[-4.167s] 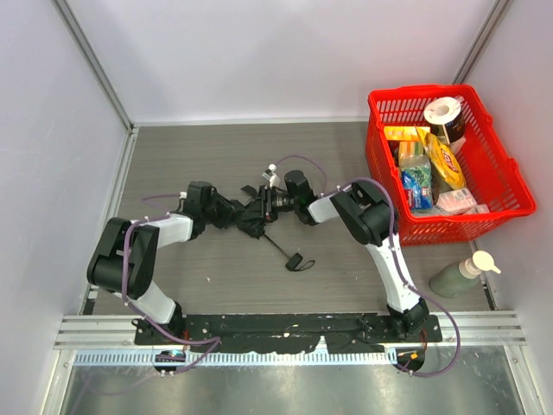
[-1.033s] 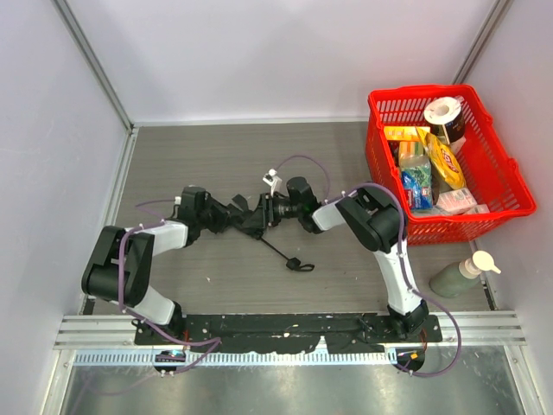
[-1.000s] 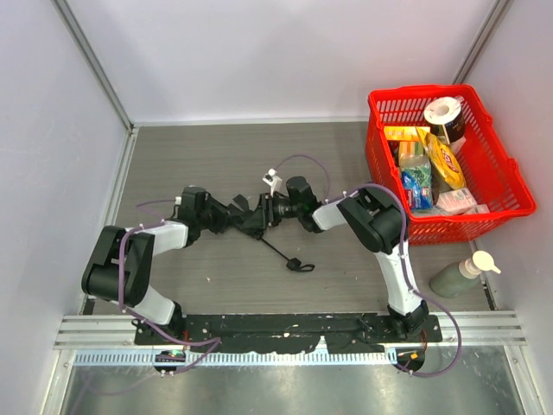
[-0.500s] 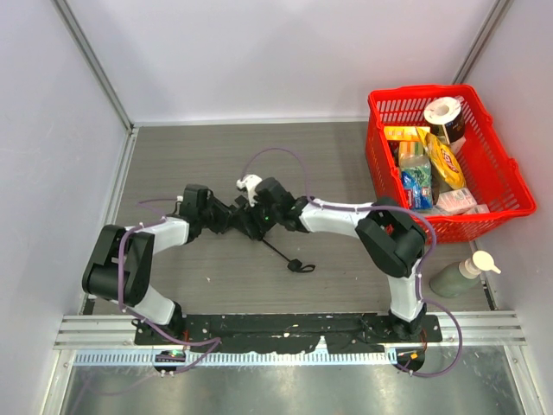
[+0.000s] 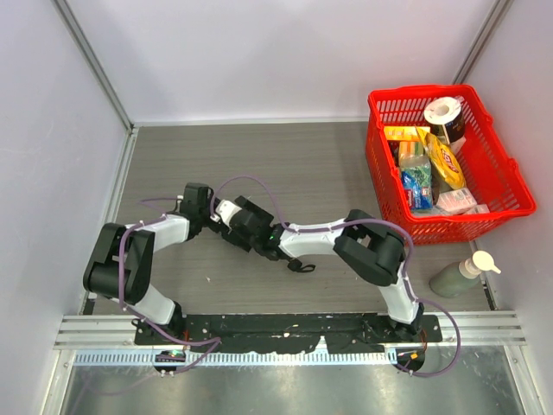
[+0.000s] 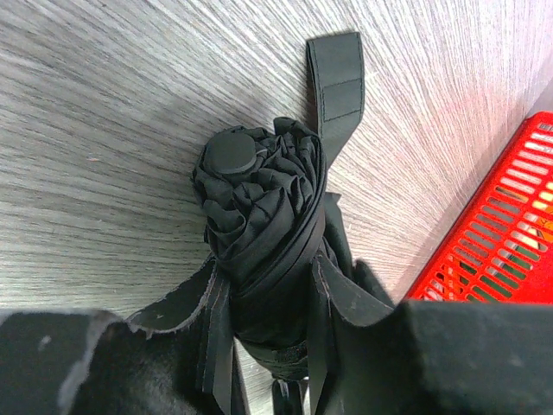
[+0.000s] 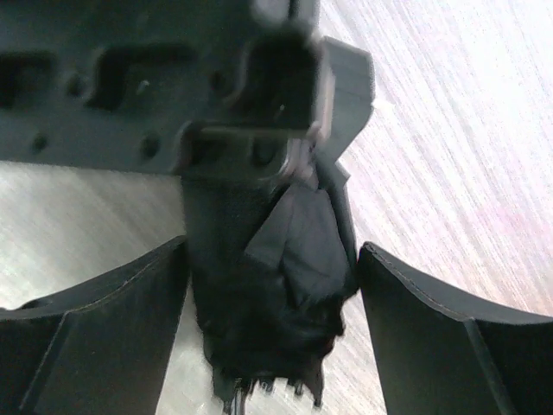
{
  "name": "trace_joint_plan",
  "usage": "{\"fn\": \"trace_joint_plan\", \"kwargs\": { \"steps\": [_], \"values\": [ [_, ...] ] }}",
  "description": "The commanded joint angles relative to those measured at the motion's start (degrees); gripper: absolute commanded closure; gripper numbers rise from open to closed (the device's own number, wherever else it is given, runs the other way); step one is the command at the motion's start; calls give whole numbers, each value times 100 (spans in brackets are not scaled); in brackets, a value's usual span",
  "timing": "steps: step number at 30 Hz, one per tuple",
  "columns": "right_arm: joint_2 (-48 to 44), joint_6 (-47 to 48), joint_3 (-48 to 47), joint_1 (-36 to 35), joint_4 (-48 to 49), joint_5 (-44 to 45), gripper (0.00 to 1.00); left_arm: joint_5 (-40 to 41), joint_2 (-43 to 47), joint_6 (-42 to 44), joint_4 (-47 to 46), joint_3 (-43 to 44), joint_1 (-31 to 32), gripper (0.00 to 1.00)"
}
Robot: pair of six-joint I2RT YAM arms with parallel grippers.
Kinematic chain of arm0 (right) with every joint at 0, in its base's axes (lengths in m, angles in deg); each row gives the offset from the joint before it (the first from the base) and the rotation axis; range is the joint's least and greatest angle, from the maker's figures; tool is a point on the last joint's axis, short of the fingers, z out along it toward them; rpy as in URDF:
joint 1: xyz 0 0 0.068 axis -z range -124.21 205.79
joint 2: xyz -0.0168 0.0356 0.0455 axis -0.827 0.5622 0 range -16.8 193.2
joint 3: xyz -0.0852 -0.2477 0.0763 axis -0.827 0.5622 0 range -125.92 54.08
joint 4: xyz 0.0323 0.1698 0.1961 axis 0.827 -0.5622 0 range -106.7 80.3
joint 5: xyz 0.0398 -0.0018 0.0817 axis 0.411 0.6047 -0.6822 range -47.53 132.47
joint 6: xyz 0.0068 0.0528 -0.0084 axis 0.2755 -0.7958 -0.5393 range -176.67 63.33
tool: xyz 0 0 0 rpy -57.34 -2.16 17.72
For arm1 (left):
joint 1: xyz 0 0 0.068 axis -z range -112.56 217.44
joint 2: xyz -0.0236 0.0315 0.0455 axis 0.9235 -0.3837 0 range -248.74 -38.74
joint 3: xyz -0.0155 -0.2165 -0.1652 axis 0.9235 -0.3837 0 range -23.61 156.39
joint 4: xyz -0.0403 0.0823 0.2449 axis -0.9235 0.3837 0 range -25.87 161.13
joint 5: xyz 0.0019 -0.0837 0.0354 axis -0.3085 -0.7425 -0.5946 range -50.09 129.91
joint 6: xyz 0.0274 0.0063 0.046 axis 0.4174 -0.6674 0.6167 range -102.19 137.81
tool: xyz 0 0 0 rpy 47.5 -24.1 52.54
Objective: Put away the umbrella
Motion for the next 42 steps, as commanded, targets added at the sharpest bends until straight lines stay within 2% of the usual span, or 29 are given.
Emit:
{"fn": "trace_joint_plan", "kwargs": {
  "steps": [1,3,5,6,7,8,9,10,13,14,15,18,20,21,25,26,30,34,42],
  "values": [
    [529,517,-46,-8,818,844,18,704,-477,341,1922,-409,-20,100],
    [714,509,-133,45,784,818,25,713,-451,341,1939,-418,-20,100],
    [759,378,-12,63,696,792,46,730,-425,367,1992,-392,-11,100],
    [742,290,59,71,696,705,60,748,-390,385,2010,-392,-20,100],
    [724,98,172,80,678,669,67,800,-346,393,2019,-392,-20,100],
    [715,17,235,72,608,599,80,836,-258,402,1984,-401,-20,100],
    [715,-201,313,71,512,564,86,888,-179,428,1905,-436,-11,100],
    [698,-342,375,71,502,450,98,932,-100,472,1783,-453,-3,100],
    [706,-616,613,133,328,-128,99,898,120,543,1405,-532,6,100],
    [741,-712,587,194,205,-331,99,854,190,543,1229,-602,6,95],
    [863,-748,456,221,-101,-594,99,810,252,543,1028,-646,6,86],
    [935,-931,534,291,-192,-1140,99,783,436,517,727,-743,6,49],
    [865,-1116,674,423,-122,-1588,99,792,577,551,648,-761,-3,38],
    [847,-1187,709,510,-52,-1834,99,827,638,560,648,-752,-3,29],
    [768,-1284,877,669,98,-2318,99,862,893,710,621,-796,-3,18],
    [768,-1441,912,730,141,-2633,99,862,972,736,578,-822,-11,11],
    [672,-1714,1113,1011,474,-3310,99,670,982,877,437,-831,-3,0],
    [601,-2118,1263,1240,853,-3970,99,476,763,825,349,-858,-11,0],
    [654,-2970,1369,1592,1617,-5113,99,142,60,350,-442,-937,-11,2]
  ]
}}
